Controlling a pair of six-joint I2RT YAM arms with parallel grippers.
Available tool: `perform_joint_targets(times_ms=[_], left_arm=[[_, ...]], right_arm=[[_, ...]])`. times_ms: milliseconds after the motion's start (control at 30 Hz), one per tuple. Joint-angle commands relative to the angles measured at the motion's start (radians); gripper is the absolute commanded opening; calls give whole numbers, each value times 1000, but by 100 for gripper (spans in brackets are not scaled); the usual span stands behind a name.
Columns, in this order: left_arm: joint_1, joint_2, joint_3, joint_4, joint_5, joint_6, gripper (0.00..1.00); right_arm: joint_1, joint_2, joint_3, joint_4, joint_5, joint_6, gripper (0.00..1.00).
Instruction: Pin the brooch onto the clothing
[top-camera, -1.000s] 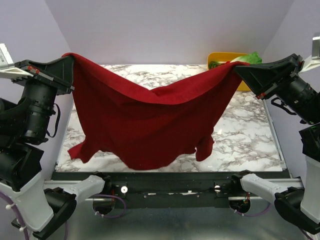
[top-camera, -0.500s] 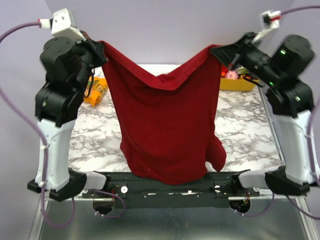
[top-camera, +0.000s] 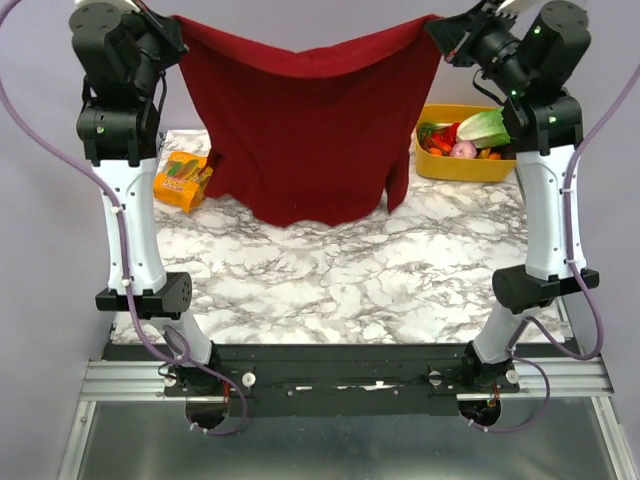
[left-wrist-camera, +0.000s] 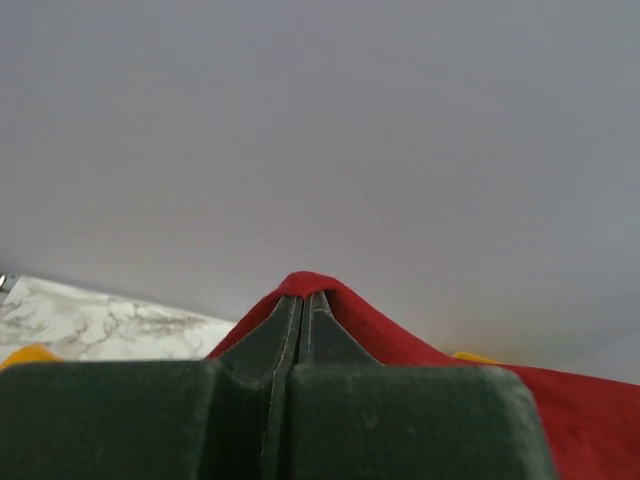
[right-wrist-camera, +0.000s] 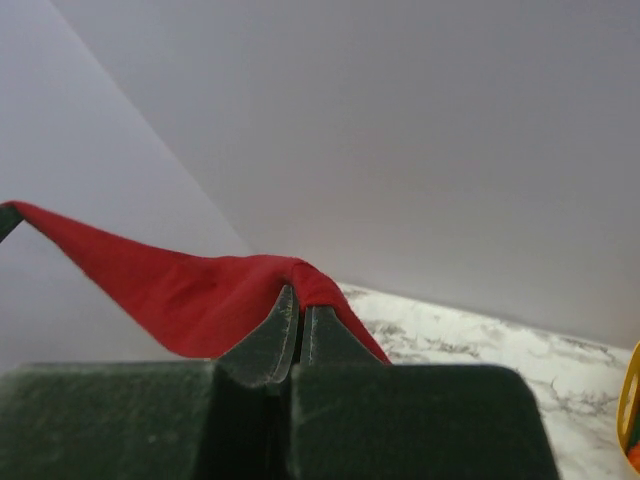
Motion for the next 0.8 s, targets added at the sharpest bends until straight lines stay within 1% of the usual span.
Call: perform_joint_targets(times_ms=[0, 100, 133, 200, 233, 267, 300, 333, 367, 400, 433, 467, 500, 533, 600, 633, 700, 733, 767], left_arm=[[14, -126, -15, 188, 32, -18, 0], [14, -164, -69, 191, 27, 9, 0], [14, -179, -122, 188, 30, 12, 0], [14, -237, -211, 191, 41, 12, 0], [16, -264, -330, 197, 41, 9, 0], [16, -296, -407, 206, 41, 1, 0], [14, -368, -490, 219, 41, -17, 0], [14, -411, -675, 258, 42, -30, 0], [14, -455, -771, 275, 45, -45, 0], [14, -538, -863, 288, 50, -62, 0], [14, -581, -1043, 305, 61, -91, 0], [14, -621, -1125, 300, 59, -103, 0], [14, -696, -1205, 291, 59, -123, 0], [16, -735, -1353, 274, 61, -151, 0], [14, -839, -1483, 247, 74, -183, 0], [16, -870, -1588, 208, 85, -192, 0], [14, -960, -1673, 159, 94, -212, 0], [14, -991, -1737, 106, 96, -220, 0], [14, -1018, -1764, 81, 104, -238, 0]], right_arm=[[-29, -55, 27, 174, -30, 50, 1], [-29, -114, -90, 229, -78, 46, 1], [-29, -162, -183, 235, -88, 46, 1], [-29, -214, -303, 243, -99, 32, 1], [-29, -242, -364, 247, -101, 29, 0], [-31, -304, -510, 247, -98, 27, 1], [-29, -338, -589, 250, -94, 26, 1], [-31, -372, -668, 256, -91, 18, 0], [-29, -450, -849, 266, -85, 18, 1], [-29, -484, -931, 272, -79, 26, 1], [-29, -524, -1025, 279, -75, 30, 0], [-31, -559, -1100, 284, -81, 32, 1], [-29, -628, -1259, 284, -82, 41, 1], [-29, -663, -1335, 283, -88, 49, 1], [-29, -766, -1482, 283, -105, 56, 1], [-28, -797, -1606, 275, -120, 76, 1], [-29, -858, -1726, 260, -145, 108, 1], [-28, -904, -1815, 228, -169, 119, 1], [-28, -923, -1851, 211, -180, 131, 1]])
